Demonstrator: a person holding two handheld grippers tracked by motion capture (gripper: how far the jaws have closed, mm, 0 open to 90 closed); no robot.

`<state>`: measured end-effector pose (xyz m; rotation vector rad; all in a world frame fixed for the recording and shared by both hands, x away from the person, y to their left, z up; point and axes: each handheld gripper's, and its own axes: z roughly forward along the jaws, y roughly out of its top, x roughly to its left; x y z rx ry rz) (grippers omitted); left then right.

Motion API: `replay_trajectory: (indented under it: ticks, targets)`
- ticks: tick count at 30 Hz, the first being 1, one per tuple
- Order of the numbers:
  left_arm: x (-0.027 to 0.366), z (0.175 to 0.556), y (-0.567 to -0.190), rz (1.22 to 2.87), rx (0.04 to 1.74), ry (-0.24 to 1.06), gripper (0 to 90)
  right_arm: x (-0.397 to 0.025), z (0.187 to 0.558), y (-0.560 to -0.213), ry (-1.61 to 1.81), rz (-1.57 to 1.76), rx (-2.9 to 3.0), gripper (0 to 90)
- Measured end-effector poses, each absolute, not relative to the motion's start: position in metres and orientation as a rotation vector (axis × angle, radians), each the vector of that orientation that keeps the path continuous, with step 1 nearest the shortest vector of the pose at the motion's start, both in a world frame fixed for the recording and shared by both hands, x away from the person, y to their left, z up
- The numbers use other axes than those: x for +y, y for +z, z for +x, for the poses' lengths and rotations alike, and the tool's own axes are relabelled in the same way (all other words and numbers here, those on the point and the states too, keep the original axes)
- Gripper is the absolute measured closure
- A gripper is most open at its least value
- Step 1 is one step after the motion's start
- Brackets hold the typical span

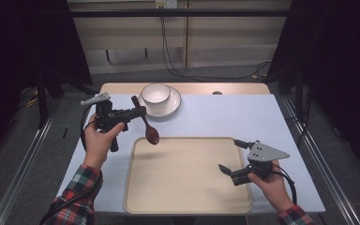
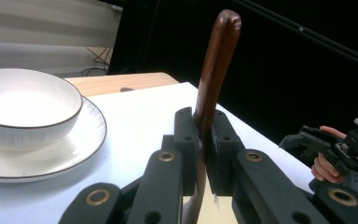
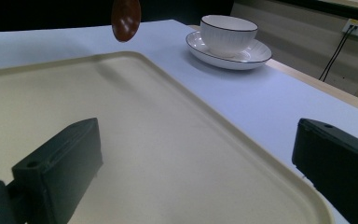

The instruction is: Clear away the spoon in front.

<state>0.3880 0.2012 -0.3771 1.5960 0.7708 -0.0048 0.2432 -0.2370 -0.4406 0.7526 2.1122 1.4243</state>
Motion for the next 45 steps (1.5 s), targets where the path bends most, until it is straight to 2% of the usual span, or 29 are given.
replay_trajectory:
  ticks: [45]
  targets:
    - [0.195, 0.353, -0.398, 1.654, 0.707, -0.119, 84.2, -0.235, 0.243, -0.442, 1.421, 0.751, 2.123, 1.2]
